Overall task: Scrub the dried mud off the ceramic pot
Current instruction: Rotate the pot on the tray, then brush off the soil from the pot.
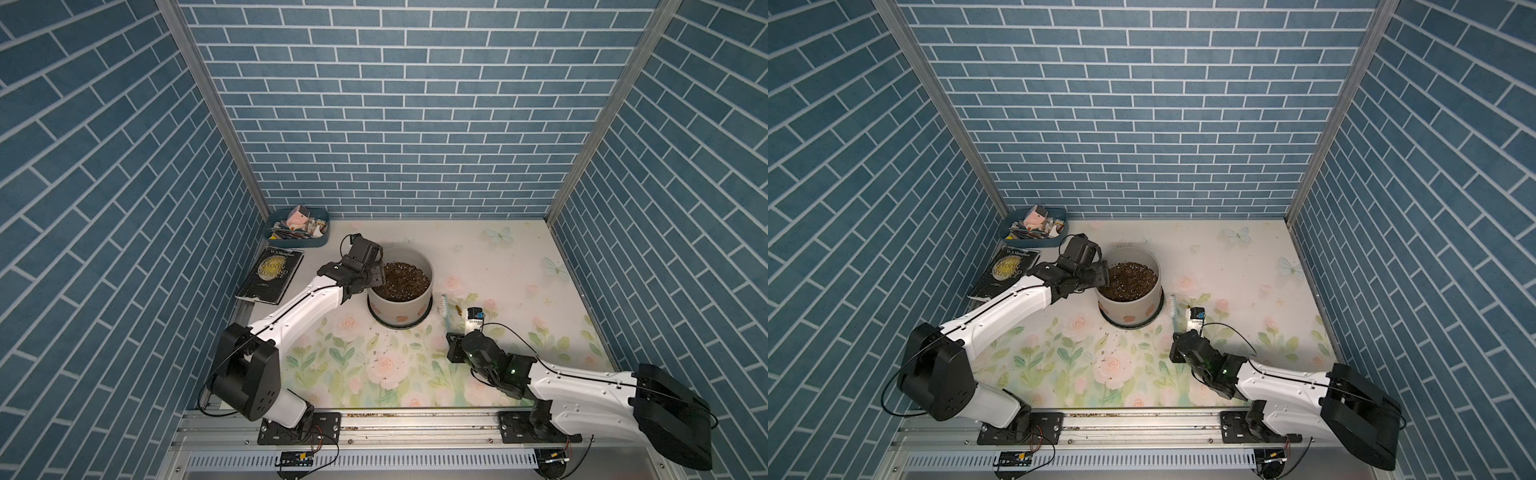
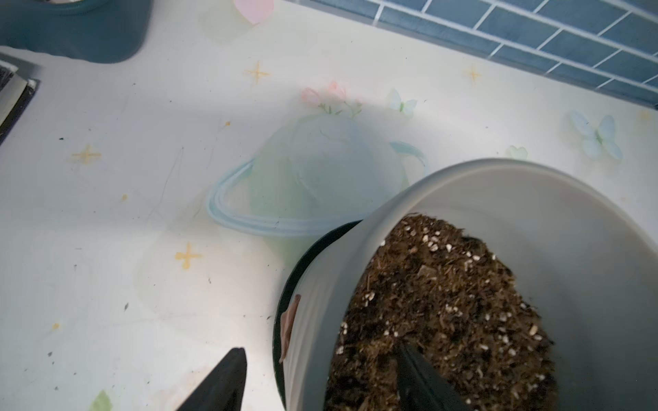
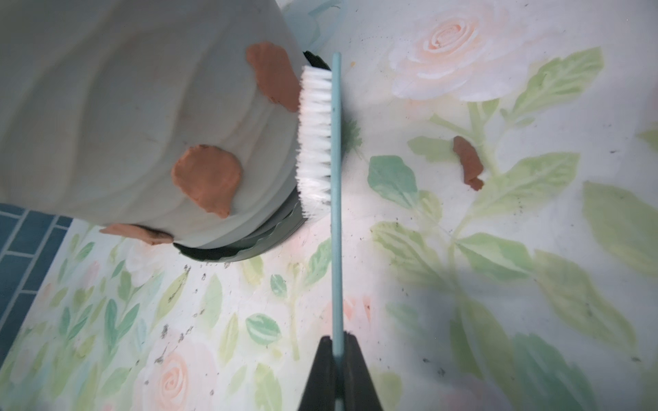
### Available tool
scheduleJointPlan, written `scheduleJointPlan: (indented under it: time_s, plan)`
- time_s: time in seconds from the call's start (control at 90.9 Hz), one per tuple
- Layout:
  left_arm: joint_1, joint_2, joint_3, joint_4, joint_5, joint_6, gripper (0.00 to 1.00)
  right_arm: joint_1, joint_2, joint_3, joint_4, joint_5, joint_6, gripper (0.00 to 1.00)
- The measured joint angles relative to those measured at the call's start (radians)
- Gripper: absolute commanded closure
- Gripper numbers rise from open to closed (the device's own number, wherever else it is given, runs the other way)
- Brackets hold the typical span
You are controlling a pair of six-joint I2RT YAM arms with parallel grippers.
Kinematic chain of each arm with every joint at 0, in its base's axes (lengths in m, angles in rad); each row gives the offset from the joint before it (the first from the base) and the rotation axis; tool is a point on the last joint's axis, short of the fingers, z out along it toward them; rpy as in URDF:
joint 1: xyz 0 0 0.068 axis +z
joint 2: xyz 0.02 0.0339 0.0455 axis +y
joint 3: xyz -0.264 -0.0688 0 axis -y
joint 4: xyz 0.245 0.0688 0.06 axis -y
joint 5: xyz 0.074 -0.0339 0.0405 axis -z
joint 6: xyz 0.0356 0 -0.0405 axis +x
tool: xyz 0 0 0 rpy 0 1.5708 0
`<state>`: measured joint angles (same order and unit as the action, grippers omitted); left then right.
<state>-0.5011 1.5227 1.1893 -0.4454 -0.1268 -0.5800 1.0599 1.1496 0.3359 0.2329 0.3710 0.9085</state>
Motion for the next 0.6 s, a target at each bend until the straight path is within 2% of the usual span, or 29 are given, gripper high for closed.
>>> scheduleJointPlan:
  time_s: [0.198, 0.429, 0.605]
  plan:
    - [0.024, 0.062, 0.048, 0.04, 0.01, 0.031, 0.49, -0.07, 0.128, 0.103, 0.043, -0.013, -0.044, 1.0]
    - [0.025, 0.095, 0.048, 0.039, 0.018, 0.056, 0.68, -0.121, 0.225, 0.132, 0.065, -0.039, -0.078, 1.0]
    - [0.028, 0.094, 0.043, 0.04, 0.016, 0.064, 0.74, -0.112, 0.298, 0.132, 0.112, -0.084, -0.109, 1.0]
